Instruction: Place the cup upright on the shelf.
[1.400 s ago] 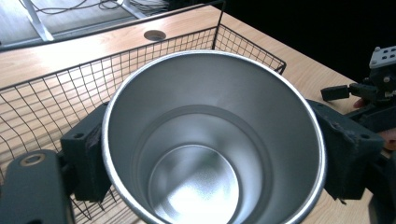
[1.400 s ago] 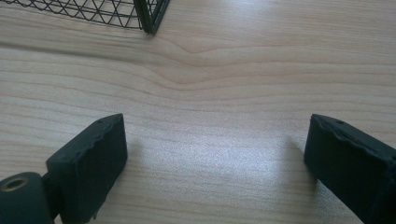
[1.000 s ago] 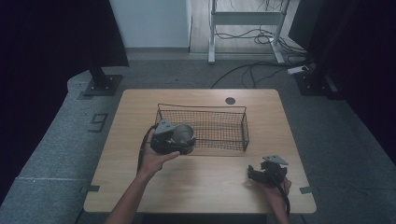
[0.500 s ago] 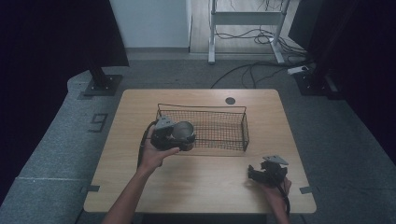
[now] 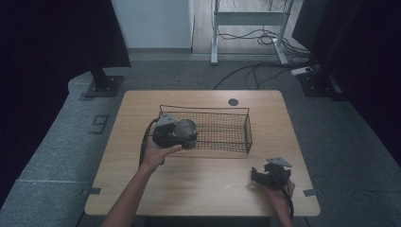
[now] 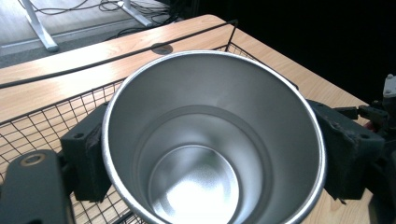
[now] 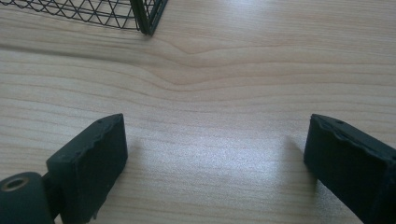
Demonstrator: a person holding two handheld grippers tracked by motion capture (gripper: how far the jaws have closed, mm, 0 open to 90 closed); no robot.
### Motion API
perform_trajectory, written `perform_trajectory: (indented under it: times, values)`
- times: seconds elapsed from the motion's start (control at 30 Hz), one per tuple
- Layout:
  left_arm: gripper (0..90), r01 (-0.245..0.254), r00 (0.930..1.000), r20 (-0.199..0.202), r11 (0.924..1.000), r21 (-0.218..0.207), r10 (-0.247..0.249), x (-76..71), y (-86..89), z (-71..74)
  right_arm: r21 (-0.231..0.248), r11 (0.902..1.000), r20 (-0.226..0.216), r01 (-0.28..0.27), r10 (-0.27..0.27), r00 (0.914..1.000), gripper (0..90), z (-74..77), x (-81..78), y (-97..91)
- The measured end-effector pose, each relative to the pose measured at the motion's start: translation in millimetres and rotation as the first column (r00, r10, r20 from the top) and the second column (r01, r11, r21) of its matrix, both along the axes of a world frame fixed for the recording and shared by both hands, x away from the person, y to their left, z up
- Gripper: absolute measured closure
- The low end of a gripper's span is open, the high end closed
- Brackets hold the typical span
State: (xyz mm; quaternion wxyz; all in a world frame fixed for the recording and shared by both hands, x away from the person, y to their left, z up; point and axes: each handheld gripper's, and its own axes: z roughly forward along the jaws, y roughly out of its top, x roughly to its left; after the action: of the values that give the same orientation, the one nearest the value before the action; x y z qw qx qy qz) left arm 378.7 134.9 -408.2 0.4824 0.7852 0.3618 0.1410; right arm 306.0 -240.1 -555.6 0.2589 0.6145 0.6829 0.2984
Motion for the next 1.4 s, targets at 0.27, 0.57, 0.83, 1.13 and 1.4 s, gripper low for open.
perform_trajectory:
  times: [0.27, 0.57, 0.83, 1.13, 1.4]
  values:
    - [14.5, -0.004, 0.9999, -0.011, 1.0, -0.003, 0.004, 7.3, -0.6, 1.1, -0.001, 1.0, -0.002, -0.002, 0.002, 1.0, 6.0, 0.1, 0.0, -0.1]
    - [14.5, -0.015, 0.9998, -0.012, 0.9999, 0.003, 0.015, 17.0, -2.0, 4.4, 0.0, 1.0, 0.0, 0.0, 0.0, 1.0, 6.0, 0.0, 0.0, 0.0]
    - [14.5, -0.018, 0.9996, -0.02, 0.9998, 0.013, 0.018, 24.1, -5.5, 4.0, -0.001, 1.0, 0.001, -0.001, 0.001, 1.0, 6.0, -0.1, 0.0, -0.1]
    - [14.5, -0.009, 0.9998, -0.017, 0.9997, 0.024, 0.01, 31.2, -10.5, 4.8, -0.003, 1.0, 0.001, -0.002, 0.002, 1.0, 6.0, -0.1, 0.0, -0.3]
    - [14.5, -0.019, 0.9994, -0.028, 0.9993, 0.033, 0.02, 38.0, -11.4, -0.2, -0.003, 1.0, 0.0, -0.003, 0.003, 1.0, 6.0, -0.1, -0.1, -0.3]
